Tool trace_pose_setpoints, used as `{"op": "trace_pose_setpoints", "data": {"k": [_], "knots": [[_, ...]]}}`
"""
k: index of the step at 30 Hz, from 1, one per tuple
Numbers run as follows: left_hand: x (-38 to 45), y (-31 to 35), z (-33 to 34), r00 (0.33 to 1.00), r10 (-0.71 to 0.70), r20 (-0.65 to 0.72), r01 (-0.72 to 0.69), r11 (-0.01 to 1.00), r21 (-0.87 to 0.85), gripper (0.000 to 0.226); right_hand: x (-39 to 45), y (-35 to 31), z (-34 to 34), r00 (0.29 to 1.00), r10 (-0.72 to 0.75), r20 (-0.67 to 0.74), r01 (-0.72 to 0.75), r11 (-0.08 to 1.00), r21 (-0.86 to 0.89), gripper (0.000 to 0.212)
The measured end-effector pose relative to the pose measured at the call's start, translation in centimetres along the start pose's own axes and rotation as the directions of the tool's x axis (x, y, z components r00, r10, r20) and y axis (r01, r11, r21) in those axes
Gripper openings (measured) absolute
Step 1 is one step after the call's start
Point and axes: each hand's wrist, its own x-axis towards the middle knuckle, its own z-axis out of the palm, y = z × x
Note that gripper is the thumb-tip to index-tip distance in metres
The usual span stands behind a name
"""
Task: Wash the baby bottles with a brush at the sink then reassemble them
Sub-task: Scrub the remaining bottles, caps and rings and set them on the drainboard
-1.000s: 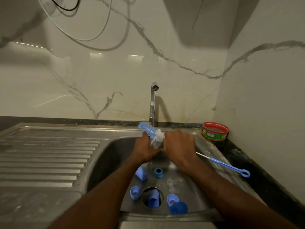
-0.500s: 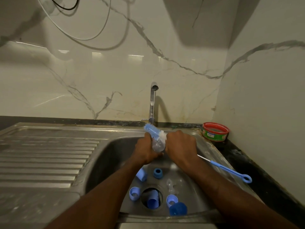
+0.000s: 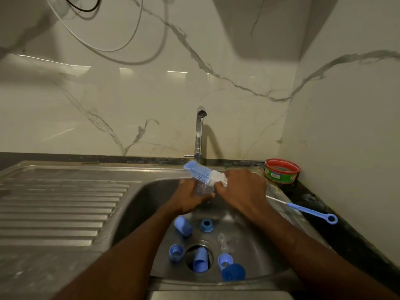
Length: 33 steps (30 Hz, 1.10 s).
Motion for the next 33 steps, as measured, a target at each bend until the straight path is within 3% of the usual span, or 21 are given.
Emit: {"op": "trace_pose_setpoints", "data": {"k": [2,6,14,20,22,24,28,30,33], "knots": [[-0.1,0.0,-0.5,0.999,-0.003,-0.048,0.003,1.0,0.012,0.094,0.5,1.1,0.1,0.997,0.064,0.052,-0.067,0.996,0.059,0.052],[0.2,0.2,-0.8,0.99,0.057,-0.128,-0.053,0.998,0.035,0.075,1.1,3.2,0.1,0.991,0.117,0.068,-0.123,0.988,0.096,0.052],[0.0,1.9,-0.6,0.982,0.12,0.147,-0.101,0.986,-0.131,0.063,0.9,3.1,0.4,1.0,-0.008,-0.023,0.015,0.95,0.313,0.047],[-0.4,2.3,-2.4,0.995,0.089,0.042,-0.073,0.957,-0.282,0.051,0.9,4.3,0.3,0.999,-0.045,-0.025,0.05,0.946,0.32,0.054],[-0.5,2.4,-2.5,0.997,0.072,0.007,-0.066,0.947,-0.313,0.05,1.1,4.4,0.3,0.999,-0.034,-0.032,0.042,0.946,0.322,0.047],[-0.6,2.6,-2.0,0.998,0.058,0.031,-0.046,0.953,-0.3,0.046,1.1,4.1,0.4,0.999,-0.024,-0.026,0.031,0.945,0.327,0.043],[-1.1,2.9,-0.5,0.971,0.108,0.215,-0.076,0.985,-0.155,0.046,0.7,3.0,0.7,0.998,-0.041,0.044,0.022,0.933,0.36,0.044],[-0.8,2.7,-0.4,0.976,0.13,0.173,-0.101,0.98,-0.17,0.05,0.8,3.0,0.7,0.999,-0.031,0.039,0.014,0.931,0.364,0.042],[-0.3,1.9,-1.2,0.991,0.128,-0.048,-0.135,0.973,-0.187,0.049,1.2,3.7,0.7,1.0,-0.003,0.009,0.0,0.938,0.347,0.044]]}}
